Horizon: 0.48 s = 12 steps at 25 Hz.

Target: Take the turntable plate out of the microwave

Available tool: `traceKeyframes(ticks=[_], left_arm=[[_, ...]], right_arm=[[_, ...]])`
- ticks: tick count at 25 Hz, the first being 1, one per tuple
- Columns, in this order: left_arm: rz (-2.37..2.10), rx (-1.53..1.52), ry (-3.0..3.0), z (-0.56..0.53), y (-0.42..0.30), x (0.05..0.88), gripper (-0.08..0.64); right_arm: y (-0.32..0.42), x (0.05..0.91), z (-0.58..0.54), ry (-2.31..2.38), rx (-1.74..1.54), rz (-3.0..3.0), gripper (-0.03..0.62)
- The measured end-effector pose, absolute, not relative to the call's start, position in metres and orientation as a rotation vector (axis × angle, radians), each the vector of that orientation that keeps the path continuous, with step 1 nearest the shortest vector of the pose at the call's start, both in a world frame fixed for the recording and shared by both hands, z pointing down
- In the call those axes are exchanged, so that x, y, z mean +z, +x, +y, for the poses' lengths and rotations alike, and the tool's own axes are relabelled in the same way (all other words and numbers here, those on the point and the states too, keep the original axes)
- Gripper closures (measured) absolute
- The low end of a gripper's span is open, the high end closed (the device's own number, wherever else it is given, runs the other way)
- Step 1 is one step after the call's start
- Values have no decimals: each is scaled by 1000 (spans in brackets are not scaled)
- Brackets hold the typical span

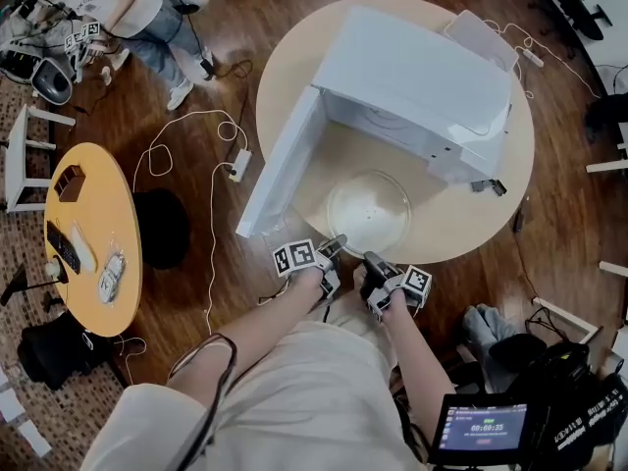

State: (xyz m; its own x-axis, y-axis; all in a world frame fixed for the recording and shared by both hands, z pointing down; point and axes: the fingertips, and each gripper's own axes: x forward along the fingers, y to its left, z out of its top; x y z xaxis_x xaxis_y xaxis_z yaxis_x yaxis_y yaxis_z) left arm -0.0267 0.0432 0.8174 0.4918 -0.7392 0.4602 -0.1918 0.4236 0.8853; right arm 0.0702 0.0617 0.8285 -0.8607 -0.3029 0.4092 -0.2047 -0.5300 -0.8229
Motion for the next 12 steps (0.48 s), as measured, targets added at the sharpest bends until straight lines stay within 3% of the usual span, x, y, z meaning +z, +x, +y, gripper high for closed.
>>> traceKeyframes(ticks=[6, 8, 12], left_arm=[[-1034, -424, 1113, 45, -28, 821, 517], [-1026, -421, 1114, 46, -27, 822, 517], [-1014, -407, 1116, 49, -25, 823, 517]], right_arm=[[62, 828, 74, -843, -2620, 1428, 466], [64, 832, 76, -891, -2623, 1403, 521], [67, 836, 75, -922, -2600, 1370, 534]])
